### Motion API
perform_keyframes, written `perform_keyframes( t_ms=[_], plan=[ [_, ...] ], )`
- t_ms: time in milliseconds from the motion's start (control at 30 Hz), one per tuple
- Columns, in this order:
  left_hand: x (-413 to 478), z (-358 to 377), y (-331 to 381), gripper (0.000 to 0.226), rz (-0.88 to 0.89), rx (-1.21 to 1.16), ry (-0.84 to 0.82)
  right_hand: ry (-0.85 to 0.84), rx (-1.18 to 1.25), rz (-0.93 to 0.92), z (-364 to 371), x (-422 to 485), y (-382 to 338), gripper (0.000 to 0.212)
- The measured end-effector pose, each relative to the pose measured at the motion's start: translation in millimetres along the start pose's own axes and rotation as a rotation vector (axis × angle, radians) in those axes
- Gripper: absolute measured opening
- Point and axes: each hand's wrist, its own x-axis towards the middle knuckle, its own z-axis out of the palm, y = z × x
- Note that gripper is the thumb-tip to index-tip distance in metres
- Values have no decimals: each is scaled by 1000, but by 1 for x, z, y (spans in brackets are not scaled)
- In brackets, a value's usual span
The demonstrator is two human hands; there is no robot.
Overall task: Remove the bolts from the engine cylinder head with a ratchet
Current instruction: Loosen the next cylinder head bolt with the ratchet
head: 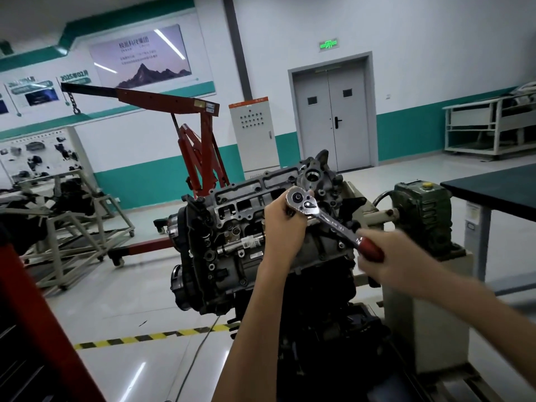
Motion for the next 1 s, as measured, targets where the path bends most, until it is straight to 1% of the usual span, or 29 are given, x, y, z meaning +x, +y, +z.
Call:
perform_keyframes(
  t_ms=[100,133,200,233,267,300,367,433,467,500,567,600,633,700,767,833,900,933,1000],
  plan=[
    [-1,3,2,45,3,-10,17,262,298,105,63,-25,-32,17],
    [-1,3,2,46,5,-12,13,303,402,149,82,-26,-47,15],
    [-1,3,2,48,12,-34,-9,305,608,211,109,-22,-70,13],
    [-1,2,2,49,14,-42,-16,288,671,218,114,-21,-76,14],
    [-1,2,3,49,15,-45,-20,259,678,218,112,-20,-76,15],
    [-1,2,4,48,11,-43,-21,223,624,204,103,-21,-70,16],
    [1,1,3,48,-13,-38,-17,135,413,127,71,-23,-49,25],
    [5,-1,1,49,-28,-19,-39,-1,194,48,26,-17,-24,32],
    [7,-1,1,46,-29,-3,-59,-69,86,12,2,-10,-14,33],
    [8,-1,1,39,-29,11,-77,-124,-15,-18,-19,-1,-8,30],
    [8,1,2,19,-30,17,-75,-146,-138,-65,-45,14,1,17],
    [7,3,2,15,-25,13,-48,-124,-149,-77,-46,18,4,15],
    [5,4,0,15,-19,6,-16,-102,-131,-66,-41,16,6,17],
    [2,6,-4,21,0,2,25,-20,0,-6,-9,1,2,25],
    [1,8,-4,37,19,9,38,140,212,63,34,-21,-17,22],
    [2,9,-4,43,18,14,48,255,448,157,73,-30,-45,17],
    [2,9,-3,43,19,-12,48,290,652,220,101,-26,-70,16],
    [2,8,-3,45,14,-30,47,297,697,219,108,-23,-76,15],
    [2,5,-2,46,-9,-49,34,242,667,209,104,-21,-75,13]
  ],
)
